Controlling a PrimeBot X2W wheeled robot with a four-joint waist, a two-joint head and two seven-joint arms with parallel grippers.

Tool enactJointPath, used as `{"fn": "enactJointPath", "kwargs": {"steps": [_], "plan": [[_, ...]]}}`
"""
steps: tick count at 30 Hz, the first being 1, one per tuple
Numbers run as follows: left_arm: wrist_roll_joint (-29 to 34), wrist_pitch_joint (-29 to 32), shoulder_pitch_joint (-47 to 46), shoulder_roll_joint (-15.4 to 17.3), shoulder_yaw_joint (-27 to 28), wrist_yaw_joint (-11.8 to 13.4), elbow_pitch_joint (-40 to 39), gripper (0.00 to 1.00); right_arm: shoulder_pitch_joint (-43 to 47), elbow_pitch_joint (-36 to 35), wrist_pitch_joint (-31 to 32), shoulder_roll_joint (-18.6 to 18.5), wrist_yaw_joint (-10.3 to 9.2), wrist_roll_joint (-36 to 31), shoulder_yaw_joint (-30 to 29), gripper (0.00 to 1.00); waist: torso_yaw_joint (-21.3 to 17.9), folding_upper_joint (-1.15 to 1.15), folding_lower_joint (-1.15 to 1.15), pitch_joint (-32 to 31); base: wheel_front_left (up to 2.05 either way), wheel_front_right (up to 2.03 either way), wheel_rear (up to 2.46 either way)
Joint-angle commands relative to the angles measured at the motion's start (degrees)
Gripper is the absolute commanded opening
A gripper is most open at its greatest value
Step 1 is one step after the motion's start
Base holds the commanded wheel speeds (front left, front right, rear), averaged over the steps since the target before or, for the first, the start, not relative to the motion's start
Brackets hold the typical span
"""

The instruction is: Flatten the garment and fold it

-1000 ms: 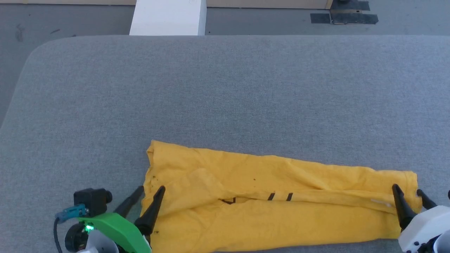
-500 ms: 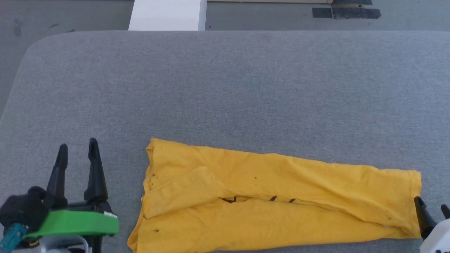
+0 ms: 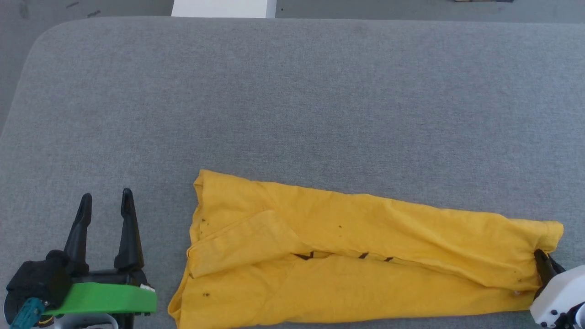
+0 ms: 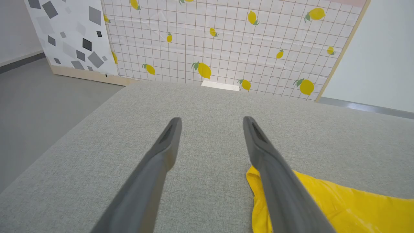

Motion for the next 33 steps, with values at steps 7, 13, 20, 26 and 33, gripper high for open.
{"fn": "enactJointPath", "kwargs": {"steps": [7, 13, 20, 26, 33], "plan": [[0.3, -0.3, 0.0, -1.4, 0.3, -1.0, 0.9, 1.00, -2.1, -2.8, 0.5, 0.6, -0.08, -3.0, -4.9, 0.00, -0.9, 0.00, 0.00, -2.2, 0.00, 0.00, 0.00], [0.3, -0.3, 0.8, -1.7, -0.1, -1.3, 1.5, 1.00, -2.3, -5.4, 1.5, -1.1, -0.08, -6.2, -13.7, 0.00, -1.3, 0.00, 0.00, -3.6, 0.00, 0.00, 0.00], [0.0, 0.0, 1.6, -1.6, -0.7, -1.6, 2.1, 1.00, -0.2, -6.8, 3.3, -3.0, -0.08, -5.7, -14.5, 0.00, -1.4, 0.00, 0.00, -4.8, 0.00, 0.00, 0.00], [-0.6, 0.2, 2.0, -2.0, -1.5, -1.9, 2.8, 1.00, 3.7, -13.4, 10.0, -1.0, -0.08, -0.8, -3.1, 0.00, -1.5, 0.00, 0.00, -5.7, 0.00, 0.00, 0.00], [-0.9, 0.3, 1.7, -2.5, -2.4, -2.3, 3.8, 1.00, 4.9, -19.9, 15.1, 0.0, -0.08, 4.0, 9.9, 0.00, -0.9, 0.00, 0.00, -6.6, 0.00, 0.00, 0.00]]}}
